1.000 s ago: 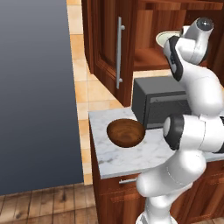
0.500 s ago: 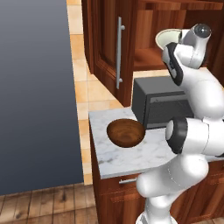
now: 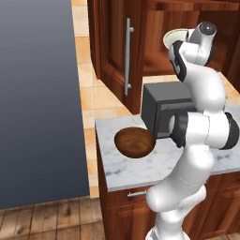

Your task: Open the cabinet. Pick the bowls from the counter and place them in the cabinet. Then close the cabinet.

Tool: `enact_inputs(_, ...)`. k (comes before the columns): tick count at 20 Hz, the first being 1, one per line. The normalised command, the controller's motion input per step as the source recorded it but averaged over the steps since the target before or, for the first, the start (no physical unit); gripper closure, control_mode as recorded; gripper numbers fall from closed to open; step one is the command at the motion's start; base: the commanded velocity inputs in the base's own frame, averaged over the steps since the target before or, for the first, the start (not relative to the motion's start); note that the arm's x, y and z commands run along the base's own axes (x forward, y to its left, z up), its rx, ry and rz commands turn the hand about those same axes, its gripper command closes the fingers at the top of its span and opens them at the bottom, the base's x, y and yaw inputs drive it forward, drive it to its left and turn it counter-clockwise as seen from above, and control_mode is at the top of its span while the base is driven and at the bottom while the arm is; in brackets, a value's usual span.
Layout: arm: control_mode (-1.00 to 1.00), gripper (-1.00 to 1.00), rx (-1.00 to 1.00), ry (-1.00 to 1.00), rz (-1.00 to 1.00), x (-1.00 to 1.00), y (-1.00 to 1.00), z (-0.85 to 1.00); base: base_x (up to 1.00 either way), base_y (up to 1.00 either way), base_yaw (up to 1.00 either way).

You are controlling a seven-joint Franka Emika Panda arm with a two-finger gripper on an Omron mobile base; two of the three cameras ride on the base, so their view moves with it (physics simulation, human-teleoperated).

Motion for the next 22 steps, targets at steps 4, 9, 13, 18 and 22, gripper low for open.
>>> enact_inputs(4, -1.0, 1.0, 0.05, 0.01, 0.06, 0.36, -0.16, -0.1, 0.0, 0.0, 0.0)
enact_inputs(9, -1.0, -1.0, 0.0, 0.0, 0.0, 0.04, 0.0, 0.0, 0.0, 0.0, 0.0)
enact_inputs(13, -1.0, -1.0, 0.0, -0.02, 0.0, -0.27, 0.0, -0.03, 0.0, 0.0, 0.0)
enact_inputs(18, -1.0, -1.0, -0.03, -0.21, 0.0, -0.79, 0.17, -0.23, 0.0, 0.0, 0.0)
enact_inputs(22, -1.0, -1.0, -0.08, -0.35, 0.02, -1.0, 0.47, -0.4, 0.0, 0.0, 0.0)
